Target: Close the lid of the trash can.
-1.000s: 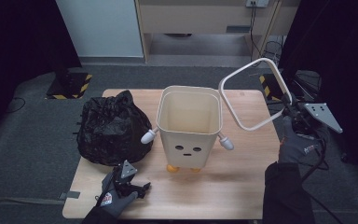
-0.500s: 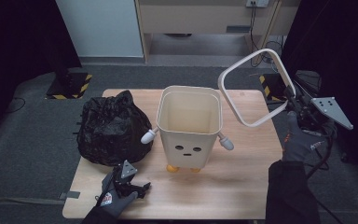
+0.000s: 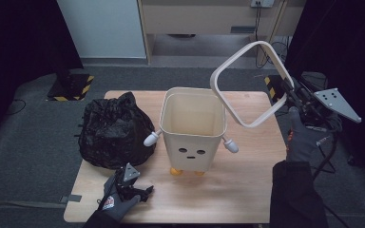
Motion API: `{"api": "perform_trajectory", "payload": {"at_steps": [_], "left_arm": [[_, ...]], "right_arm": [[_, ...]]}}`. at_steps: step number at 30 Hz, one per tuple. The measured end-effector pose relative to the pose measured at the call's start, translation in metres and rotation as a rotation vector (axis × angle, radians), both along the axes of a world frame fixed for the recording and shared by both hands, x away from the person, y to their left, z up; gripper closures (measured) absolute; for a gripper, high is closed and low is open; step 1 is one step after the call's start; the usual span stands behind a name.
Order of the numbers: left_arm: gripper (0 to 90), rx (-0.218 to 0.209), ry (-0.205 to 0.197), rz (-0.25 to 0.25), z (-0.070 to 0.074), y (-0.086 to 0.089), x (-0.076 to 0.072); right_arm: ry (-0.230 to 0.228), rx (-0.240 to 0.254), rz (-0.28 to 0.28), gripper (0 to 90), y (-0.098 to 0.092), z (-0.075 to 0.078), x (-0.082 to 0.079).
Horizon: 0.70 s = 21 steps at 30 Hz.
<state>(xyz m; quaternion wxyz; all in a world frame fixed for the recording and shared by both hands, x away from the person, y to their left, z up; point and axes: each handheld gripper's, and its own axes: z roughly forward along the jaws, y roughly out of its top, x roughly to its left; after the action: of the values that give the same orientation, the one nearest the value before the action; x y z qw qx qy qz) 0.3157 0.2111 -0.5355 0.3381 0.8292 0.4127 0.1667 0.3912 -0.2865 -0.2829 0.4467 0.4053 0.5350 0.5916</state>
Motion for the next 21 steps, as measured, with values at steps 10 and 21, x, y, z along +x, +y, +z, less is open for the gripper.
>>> {"api": "perform_trajectory", "payload": {"at_steps": [10,21], "left_arm": [[0.2,0.0,0.0,0.0,0.0,0.0,0.0],[0.2,0.0,0.0,0.0,0.0,0.0,0.0]], "right_arm": [[0.005,-0.017,0.117,79.2,0.015,0.012,0.004],[0.042,0.0,0.251,79.1,0.028,0.016,0.011]]}}
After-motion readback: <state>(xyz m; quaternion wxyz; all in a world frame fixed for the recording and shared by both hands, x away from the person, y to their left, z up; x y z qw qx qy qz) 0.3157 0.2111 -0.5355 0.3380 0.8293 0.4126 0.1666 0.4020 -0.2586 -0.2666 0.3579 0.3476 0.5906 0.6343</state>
